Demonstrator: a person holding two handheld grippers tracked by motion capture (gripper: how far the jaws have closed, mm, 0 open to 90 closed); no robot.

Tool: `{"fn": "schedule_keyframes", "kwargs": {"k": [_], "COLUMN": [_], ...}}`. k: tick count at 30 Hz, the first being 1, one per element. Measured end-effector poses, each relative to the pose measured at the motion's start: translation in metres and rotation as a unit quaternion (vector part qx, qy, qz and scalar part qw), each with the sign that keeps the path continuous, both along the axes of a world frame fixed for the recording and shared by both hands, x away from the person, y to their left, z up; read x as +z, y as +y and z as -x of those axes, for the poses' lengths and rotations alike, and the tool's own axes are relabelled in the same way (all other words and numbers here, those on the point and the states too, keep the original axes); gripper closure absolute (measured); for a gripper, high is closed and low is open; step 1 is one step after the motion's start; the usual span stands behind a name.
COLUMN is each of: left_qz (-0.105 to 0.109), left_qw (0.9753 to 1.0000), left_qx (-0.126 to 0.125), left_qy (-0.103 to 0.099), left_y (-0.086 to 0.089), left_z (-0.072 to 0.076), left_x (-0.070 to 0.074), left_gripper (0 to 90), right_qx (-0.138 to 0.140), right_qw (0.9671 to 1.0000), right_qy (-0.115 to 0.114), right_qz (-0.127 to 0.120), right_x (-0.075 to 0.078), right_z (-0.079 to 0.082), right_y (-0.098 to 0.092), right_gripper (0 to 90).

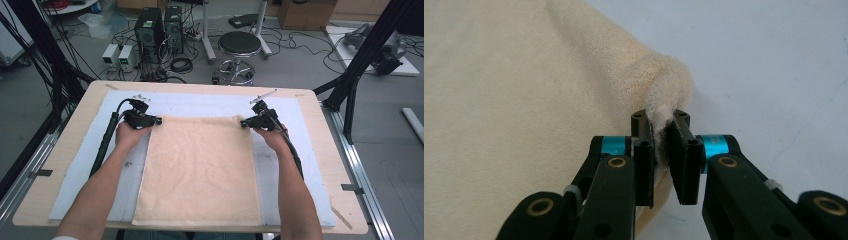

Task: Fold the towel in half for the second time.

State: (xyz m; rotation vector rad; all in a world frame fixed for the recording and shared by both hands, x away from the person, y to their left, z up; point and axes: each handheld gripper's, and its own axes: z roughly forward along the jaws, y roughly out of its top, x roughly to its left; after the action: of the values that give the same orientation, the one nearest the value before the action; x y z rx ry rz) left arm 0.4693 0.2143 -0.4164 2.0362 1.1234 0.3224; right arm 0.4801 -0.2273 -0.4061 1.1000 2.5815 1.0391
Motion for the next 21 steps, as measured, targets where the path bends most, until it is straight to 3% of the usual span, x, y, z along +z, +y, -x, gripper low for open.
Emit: {"fn": "schedule_keyframes", "kwargs": {"k": [8, 13, 21], "left_qz": [0.016, 0.034, 0.037], "left_qw": [0.9991, 0.9969, 0.9935], "left_qx": [-0.012, -0.024, -0.048], "left_qy": [-0.038, -0.066, -0.096], "left_y": [0.007, 0.012, 0.019], "left_z": [0.014, 0.03, 0.057], "left_x": [0.015, 0.024, 0.038], "left_gripper": [81.3, 81.2, 81.8], "right_qx": [0.021, 0.035, 0.053], "right_qw": [0.9993, 0.9979, 0.9958], "right_qy": [-0.025, -0.041, -0.056], "right_qz": [-0.02, -0.034, -0.05], "right_x": [0.021, 0.035, 0.044], "right_z": [0.013, 0.026, 0.051], "right_y": [-0.004, -0.009, -0.013], "right_gripper": [82.3, 82.3, 82.2]}}
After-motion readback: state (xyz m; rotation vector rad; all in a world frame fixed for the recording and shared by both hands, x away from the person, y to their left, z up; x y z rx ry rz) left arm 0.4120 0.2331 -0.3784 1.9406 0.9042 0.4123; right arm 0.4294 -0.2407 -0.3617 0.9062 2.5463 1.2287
